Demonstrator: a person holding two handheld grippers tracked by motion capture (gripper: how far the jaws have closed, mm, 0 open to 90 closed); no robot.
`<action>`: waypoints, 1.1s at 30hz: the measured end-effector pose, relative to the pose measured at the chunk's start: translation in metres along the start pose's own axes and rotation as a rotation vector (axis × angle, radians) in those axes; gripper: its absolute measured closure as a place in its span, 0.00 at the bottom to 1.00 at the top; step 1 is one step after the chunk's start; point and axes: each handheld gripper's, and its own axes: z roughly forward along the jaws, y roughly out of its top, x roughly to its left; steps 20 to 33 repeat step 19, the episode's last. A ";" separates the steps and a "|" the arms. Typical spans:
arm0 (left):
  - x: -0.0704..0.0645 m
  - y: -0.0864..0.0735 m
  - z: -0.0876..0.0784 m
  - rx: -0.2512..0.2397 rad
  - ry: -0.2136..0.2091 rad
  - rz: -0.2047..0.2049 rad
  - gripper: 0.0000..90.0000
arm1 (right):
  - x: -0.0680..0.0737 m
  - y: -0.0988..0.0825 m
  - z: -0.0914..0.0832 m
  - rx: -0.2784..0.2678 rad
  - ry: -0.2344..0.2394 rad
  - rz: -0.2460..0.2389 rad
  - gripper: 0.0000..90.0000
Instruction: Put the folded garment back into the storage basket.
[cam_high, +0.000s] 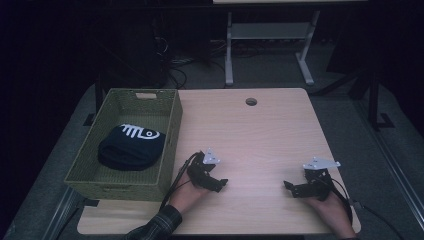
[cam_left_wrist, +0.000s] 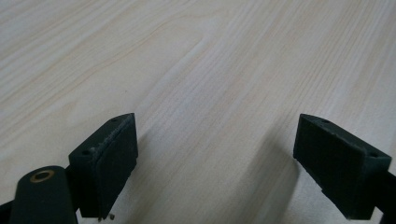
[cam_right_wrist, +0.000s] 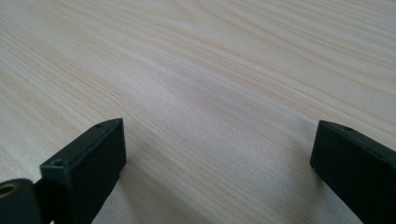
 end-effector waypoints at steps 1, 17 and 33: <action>-0.001 -0.001 0.001 -0.009 0.003 0.003 0.14 | 0.000 0.000 0.000 0.000 0.000 0.000 0.03; -0.001 -0.007 0.002 -0.066 0.009 -0.001 0.14 | 0.000 0.000 0.000 0.000 0.000 0.000 0.03; -0.001 -0.007 0.002 -0.066 0.009 -0.001 0.14 | 0.000 0.000 0.000 0.000 -0.001 0.000 0.03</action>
